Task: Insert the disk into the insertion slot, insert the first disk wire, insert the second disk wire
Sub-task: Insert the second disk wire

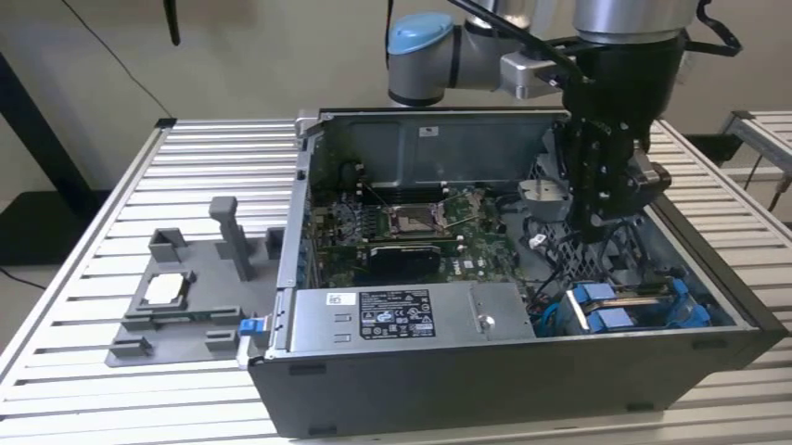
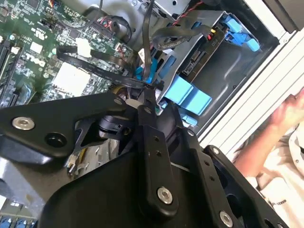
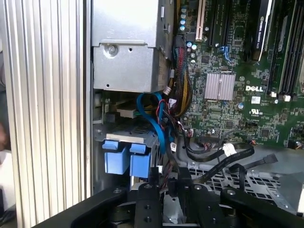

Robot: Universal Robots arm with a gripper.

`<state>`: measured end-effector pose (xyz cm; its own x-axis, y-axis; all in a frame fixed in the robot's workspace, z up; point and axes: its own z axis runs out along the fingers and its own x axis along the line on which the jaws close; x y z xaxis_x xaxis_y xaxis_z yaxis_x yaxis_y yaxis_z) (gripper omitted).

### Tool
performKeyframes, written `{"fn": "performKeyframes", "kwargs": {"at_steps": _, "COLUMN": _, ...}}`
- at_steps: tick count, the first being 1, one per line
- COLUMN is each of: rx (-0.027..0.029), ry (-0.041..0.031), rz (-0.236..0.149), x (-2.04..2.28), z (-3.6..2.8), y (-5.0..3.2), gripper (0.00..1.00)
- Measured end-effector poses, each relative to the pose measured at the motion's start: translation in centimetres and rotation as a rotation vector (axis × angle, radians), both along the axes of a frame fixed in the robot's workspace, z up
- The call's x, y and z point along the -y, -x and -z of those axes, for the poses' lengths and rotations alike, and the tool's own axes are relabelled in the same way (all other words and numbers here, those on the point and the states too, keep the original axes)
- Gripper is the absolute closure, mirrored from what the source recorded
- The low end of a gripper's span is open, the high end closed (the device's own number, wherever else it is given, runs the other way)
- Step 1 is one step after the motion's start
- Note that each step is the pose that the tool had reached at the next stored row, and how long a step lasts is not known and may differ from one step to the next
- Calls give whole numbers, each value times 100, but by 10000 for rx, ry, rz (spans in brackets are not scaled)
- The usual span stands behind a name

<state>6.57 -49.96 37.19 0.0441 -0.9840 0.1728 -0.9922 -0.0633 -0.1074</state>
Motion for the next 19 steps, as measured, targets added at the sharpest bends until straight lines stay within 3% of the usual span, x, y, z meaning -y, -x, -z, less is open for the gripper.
{"fn": "performKeyframes", "kwargs": {"at_steps": 1, "rx": 58, "ry": 0, "rz": 0, "x": -7, "z": 5, "y": 6, "gripper": 70}}
{"fn": "performKeyframes", "kwargs": {"at_steps": 5, "rx": 406, "ry": 0, "rz": 0, "x": -35, "z": 32, "y": 49, "gripper": 70}}
{"fn": "performKeyframes", "kwargs": {"at_steps": 8, "rx": 632, "ry": -2, "rz": 0, "x": -44, "z": 51, "y": 89, "gripper": 70}}
{"fn": "performKeyframes", "kwargs": {"at_steps": 11, "rx": 774, "ry": 1, "rz": 0, "x": -44, "z": 53, "y": 138, "gripper": 70}}
{"fn": "performKeyframes", "kwargs": {"at_steps": 14, "rx": 832, "ry": -1, "rz": 1, "x": -45, "z": 55, "y": 155, "gripper": 73}}
{"fn": "performKeyframes", "kwargs": {"at_steps": 15, "rx": 835, "ry": 0, "rz": -1, "x": -45, "z": 55, "y": 155, "gripper": 73}}
{"fn": "performKeyframes", "kwargs": {"at_steps": 16, "rx": 838, "ry": 0, "rz": -2, "x": -45, "z": 55, "y": 155, "gripper": 80}}
{"fn": "performKeyframes", "kwargs": {"at_steps": 19, "rx": 842, "ry": 0, "rz": 0, "x": -43, "z": 56, "y": 156, "gripper": 80}}
